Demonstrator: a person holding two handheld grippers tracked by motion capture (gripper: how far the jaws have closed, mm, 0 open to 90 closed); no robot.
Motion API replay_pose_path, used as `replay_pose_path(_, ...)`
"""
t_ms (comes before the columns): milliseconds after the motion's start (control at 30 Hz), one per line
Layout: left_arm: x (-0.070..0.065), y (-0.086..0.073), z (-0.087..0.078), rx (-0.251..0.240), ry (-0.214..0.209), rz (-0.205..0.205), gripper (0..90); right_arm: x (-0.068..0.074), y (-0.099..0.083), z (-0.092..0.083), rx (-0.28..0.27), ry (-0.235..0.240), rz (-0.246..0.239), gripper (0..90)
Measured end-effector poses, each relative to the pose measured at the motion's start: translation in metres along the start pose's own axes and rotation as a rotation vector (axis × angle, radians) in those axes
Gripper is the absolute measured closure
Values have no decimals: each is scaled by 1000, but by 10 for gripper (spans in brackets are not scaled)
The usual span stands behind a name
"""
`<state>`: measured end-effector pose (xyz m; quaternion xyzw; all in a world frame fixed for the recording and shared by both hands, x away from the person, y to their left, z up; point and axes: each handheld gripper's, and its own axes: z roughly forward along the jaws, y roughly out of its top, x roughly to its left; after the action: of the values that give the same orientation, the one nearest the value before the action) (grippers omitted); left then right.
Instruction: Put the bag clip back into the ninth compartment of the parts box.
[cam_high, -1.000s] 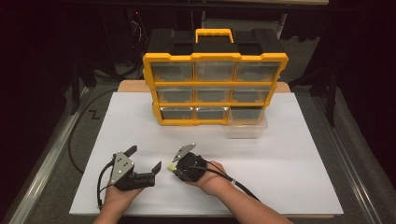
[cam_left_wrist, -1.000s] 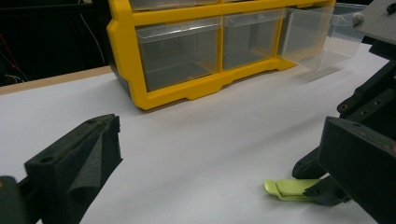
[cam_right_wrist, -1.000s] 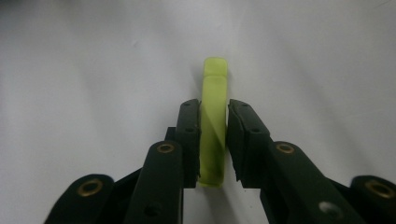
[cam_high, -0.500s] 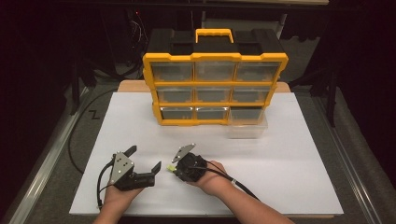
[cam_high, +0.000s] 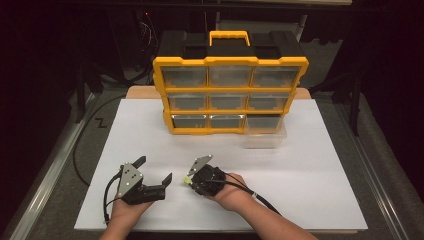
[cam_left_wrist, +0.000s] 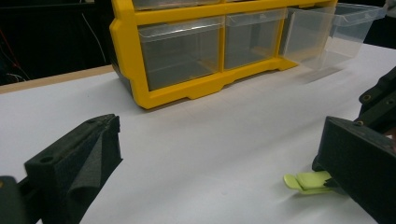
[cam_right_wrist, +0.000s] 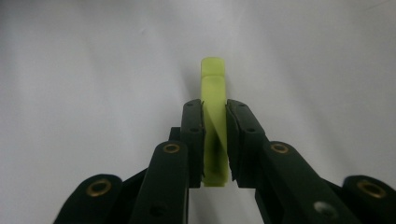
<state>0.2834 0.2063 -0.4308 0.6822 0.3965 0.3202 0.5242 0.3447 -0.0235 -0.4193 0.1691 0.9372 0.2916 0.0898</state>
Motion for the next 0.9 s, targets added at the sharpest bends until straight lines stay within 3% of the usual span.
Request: replay_pose_path(900, -1, 0, 0, 1, -1, 5, 4, -16, -31, -28, 39, -2, 16, 802)
